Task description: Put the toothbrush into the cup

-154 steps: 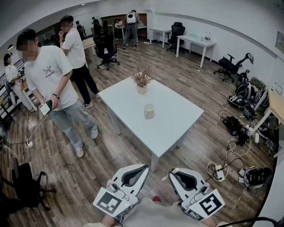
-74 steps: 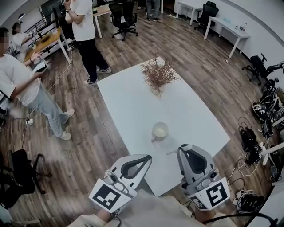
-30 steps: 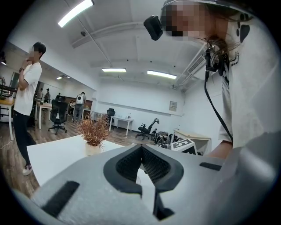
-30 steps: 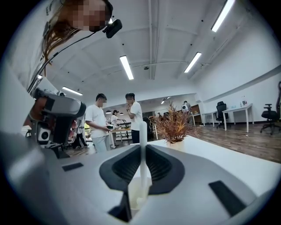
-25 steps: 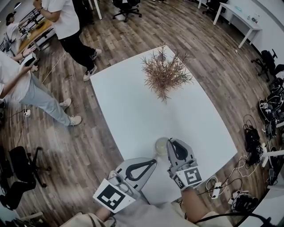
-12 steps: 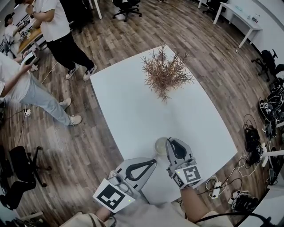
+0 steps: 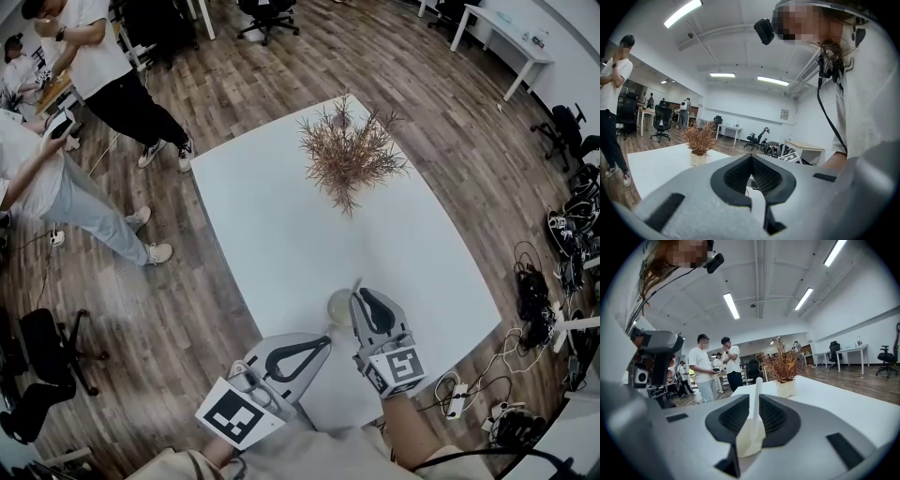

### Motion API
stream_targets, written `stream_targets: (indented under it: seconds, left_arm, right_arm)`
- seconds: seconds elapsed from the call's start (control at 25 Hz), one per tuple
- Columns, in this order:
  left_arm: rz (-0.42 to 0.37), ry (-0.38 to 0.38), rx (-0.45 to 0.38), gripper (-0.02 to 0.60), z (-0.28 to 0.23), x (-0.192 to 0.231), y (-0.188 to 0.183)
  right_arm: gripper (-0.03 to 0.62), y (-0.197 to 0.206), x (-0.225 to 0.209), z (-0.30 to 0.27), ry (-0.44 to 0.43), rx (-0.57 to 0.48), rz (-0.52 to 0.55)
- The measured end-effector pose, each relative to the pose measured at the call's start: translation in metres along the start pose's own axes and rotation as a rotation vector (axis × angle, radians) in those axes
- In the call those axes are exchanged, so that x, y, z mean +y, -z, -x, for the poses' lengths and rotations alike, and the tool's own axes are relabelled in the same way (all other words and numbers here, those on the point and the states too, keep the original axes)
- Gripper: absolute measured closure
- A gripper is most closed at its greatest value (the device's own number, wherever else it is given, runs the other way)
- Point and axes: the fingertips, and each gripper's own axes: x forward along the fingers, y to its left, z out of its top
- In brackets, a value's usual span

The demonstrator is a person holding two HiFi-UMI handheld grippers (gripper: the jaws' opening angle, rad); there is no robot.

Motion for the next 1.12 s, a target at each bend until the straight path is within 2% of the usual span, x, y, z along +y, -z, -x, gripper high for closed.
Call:
stream_targets:
  seconds: [0.64,1.12]
  left_arm:
    - [-0.001,-0.003,-0.009,0.573,0.002,-0.003,-0.002]
    - [-0.014,0.010,-0.028,0.572,0.005,-0.014,-0.011]
  right_arm:
    - [0.546,-0.001,0.000,0.004,0.020,0.005,0.001]
    - [0.554,-0.074,0.043,0.050,-0.036,-0.119,0.071]
